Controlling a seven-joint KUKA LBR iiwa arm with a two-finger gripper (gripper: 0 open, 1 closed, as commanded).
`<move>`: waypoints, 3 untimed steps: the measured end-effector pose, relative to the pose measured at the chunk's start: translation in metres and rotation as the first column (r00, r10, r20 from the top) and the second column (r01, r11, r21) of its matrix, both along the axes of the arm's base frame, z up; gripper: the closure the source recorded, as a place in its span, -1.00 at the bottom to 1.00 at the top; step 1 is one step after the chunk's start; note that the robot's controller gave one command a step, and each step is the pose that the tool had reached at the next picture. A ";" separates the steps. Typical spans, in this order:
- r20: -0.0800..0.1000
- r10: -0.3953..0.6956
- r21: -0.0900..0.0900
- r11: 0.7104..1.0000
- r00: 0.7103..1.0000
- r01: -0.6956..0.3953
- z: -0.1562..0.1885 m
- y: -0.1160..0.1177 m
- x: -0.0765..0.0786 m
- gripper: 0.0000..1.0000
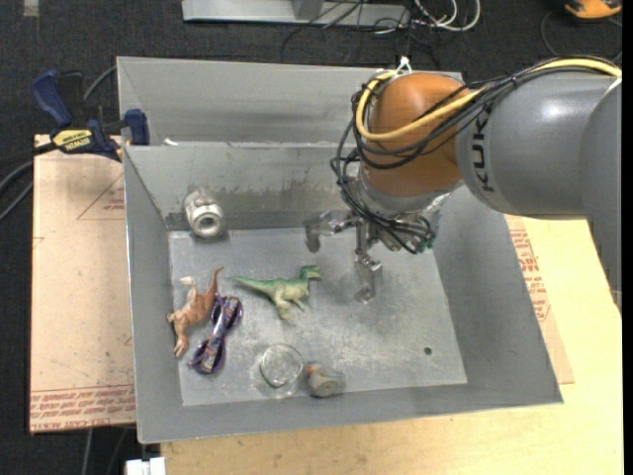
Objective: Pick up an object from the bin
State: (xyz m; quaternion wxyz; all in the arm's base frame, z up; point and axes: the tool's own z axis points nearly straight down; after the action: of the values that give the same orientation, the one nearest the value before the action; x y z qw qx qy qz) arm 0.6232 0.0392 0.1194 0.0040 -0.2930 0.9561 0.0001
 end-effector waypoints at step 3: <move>-0.006 -0.087 0.006 0.996 0.996 0.087 -0.049 0.070 -0.015 1.00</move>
Offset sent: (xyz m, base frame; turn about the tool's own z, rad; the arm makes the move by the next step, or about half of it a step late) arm -0.0009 0.0753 -0.0494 -0.1555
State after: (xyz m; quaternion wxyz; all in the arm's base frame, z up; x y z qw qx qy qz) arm 0.6084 0.1093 0.0706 0.0023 -0.2512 0.9679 0.0036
